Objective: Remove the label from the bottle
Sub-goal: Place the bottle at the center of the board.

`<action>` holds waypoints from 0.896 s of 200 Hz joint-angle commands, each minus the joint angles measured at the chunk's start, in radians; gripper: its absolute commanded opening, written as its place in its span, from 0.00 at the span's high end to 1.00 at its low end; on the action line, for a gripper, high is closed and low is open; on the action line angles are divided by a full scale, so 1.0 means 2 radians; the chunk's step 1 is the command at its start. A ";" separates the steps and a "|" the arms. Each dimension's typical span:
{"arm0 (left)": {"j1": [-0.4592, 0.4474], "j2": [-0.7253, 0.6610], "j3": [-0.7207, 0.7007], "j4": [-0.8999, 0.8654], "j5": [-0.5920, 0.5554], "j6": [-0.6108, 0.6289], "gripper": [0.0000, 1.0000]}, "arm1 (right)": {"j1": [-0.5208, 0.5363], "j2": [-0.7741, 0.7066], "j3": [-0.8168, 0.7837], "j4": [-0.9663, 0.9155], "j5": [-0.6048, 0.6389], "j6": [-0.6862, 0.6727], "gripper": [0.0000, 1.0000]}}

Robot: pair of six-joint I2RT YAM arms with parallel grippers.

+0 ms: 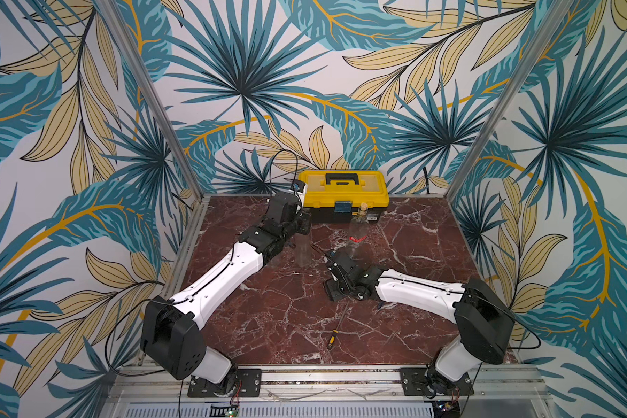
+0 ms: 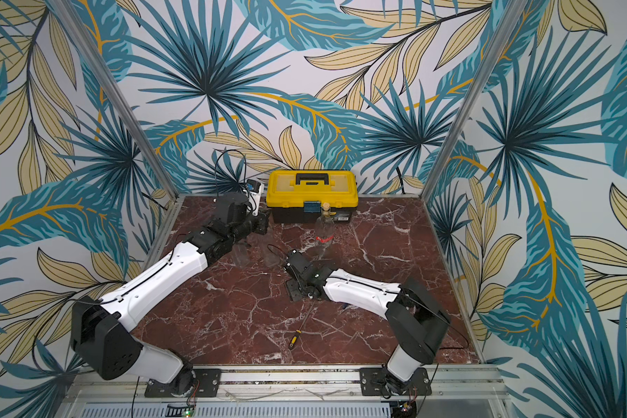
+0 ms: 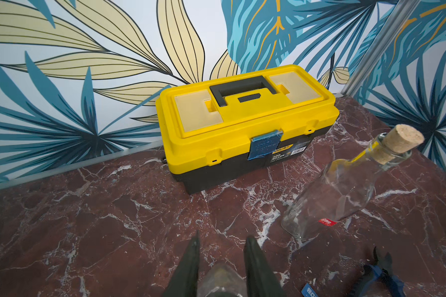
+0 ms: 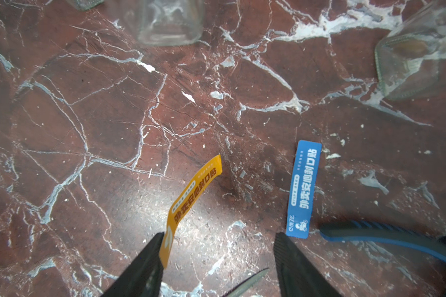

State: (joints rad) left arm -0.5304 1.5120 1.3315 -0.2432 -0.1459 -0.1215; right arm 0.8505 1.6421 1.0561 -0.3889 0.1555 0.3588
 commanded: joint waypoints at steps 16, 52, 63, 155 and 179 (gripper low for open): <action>-0.005 0.019 0.021 0.077 -0.020 0.026 1.00 | 0.000 -0.008 -0.006 0.007 -0.005 -0.007 0.32; -0.009 0.035 0.016 0.099 -0.028 0.029 1.00 | 0.000 -0.007 -0.006 0.006 -0.003 -0.008 0.32; -0.009 0.036 0.007 0.110 -0.033 0.027 1.00 | -0.001 -0.007 -0.007 0.006 -0.003 -0.008 0.32; -0.009 0.035 -0.030 0.124 -0.049 0.003 0.89 | -0.001 -0.002 -0.007 0.010 -0.006 -0.007 0.32; -0.009 0.034 -0.033 0.123 -0.050 -0.002 0.80 | -0.001 -0.002 -0.007 0.010 -0.006 -0.008 0.32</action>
State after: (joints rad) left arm -0.5430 1.6032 1.2728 -0.0586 -0.2287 -0.1070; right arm 0.8505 1.6421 1.0561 -0.3714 0.1486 0.3511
